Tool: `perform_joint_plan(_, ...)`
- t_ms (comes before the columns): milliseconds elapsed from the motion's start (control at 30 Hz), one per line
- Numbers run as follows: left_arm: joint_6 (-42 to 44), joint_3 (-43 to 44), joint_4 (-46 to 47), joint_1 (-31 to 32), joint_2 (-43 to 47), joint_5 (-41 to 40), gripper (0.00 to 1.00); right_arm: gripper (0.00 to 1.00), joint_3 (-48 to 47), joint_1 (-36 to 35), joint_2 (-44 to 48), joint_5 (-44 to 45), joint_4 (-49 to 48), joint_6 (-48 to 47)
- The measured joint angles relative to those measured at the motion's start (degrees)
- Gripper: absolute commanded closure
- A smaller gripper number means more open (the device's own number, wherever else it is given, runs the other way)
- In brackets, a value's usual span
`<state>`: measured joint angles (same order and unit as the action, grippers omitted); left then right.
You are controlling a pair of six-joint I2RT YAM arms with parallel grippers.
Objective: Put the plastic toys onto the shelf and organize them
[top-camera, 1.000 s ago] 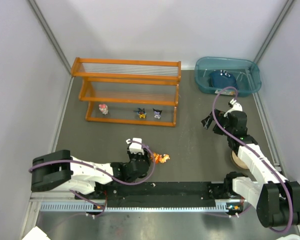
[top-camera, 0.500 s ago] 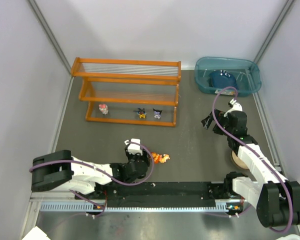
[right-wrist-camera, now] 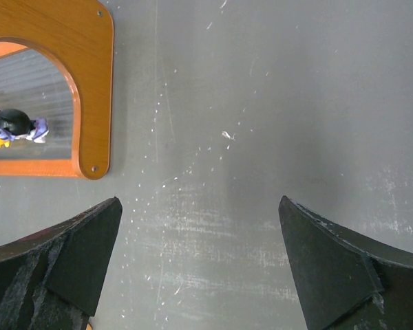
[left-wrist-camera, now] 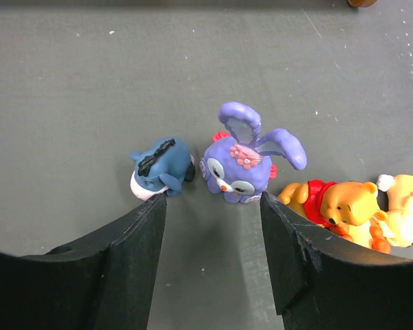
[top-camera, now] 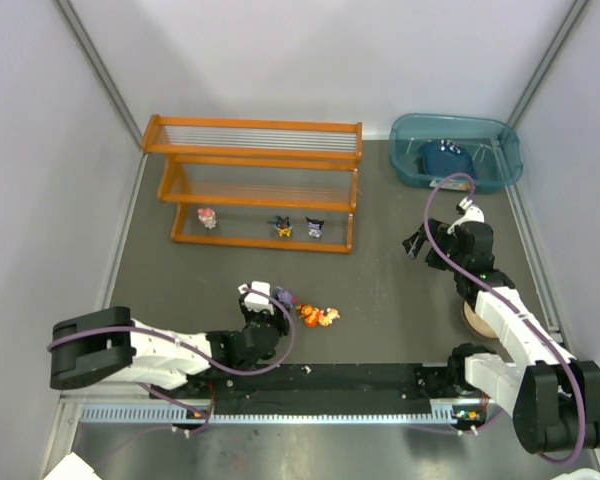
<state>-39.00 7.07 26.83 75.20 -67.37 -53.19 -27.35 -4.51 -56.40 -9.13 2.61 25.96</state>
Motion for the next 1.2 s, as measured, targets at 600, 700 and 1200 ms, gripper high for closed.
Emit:
perform_joint_plan(600, 10.2, -3.7, 11.2, -3.8, 4.0, 9.1, 0.35, 0.01, 0.0, 0.0, 0.0, 0.0, 0.0, 0.0)
perform_joint_plan(700, 10.9, -3.7, 11.9, -5.1, 3.7, 10.6, 0.39, 0.01, 0.0, 0.0, 0.0, 0.0, 0.0, 0.0)
perform_joint_plan(1200, 12.4, -3.9, 13.9, -9.2, 2.7, 14.9, 0.49, 0.01, 0.0, 0.0, 0.0, 0.0, 0.0, -0.1)
